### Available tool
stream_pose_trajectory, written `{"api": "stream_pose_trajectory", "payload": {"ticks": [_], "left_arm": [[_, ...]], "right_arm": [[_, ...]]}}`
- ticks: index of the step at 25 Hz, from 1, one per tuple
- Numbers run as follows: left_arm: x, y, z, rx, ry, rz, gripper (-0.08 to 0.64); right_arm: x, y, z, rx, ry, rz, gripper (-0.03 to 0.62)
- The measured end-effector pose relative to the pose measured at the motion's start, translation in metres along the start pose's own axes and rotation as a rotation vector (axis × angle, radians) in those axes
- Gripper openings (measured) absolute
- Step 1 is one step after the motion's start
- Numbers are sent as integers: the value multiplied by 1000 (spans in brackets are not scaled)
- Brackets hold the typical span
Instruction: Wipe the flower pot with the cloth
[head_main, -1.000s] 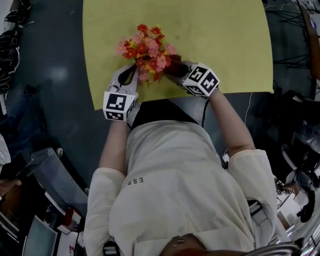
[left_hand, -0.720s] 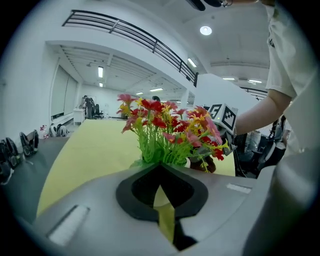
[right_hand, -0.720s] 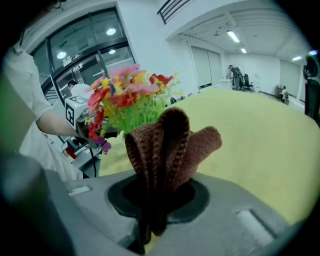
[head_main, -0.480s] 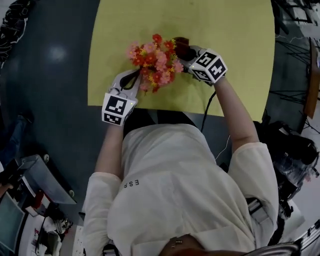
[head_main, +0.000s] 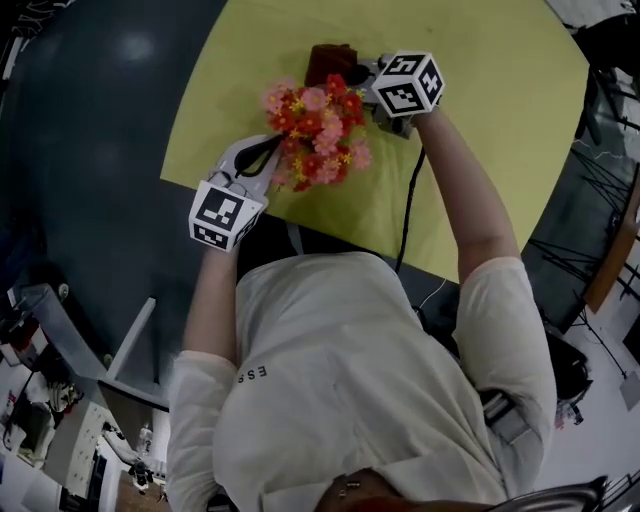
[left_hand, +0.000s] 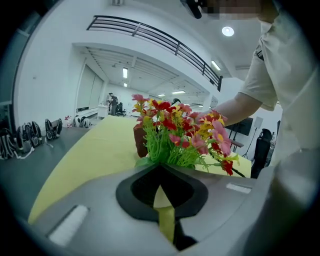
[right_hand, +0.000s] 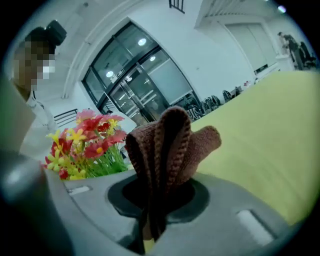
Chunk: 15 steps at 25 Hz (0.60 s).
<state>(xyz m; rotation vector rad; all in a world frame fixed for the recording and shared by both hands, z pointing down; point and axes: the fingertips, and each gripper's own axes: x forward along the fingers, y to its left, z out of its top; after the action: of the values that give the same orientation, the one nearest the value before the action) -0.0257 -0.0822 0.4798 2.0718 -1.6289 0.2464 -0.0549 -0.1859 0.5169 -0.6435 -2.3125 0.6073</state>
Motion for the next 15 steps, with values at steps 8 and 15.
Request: {"api": "stream_pose_trajectory", "payload": {"ticks": [8,15], "left_arm": [[-1,2,0,-25,-11,45,15],[-1,7,0,-78,-19,91,14]], "right_arm": [[26,19,-4,119,75,227,55],[10,20,-16,155,66,198,54]]}}
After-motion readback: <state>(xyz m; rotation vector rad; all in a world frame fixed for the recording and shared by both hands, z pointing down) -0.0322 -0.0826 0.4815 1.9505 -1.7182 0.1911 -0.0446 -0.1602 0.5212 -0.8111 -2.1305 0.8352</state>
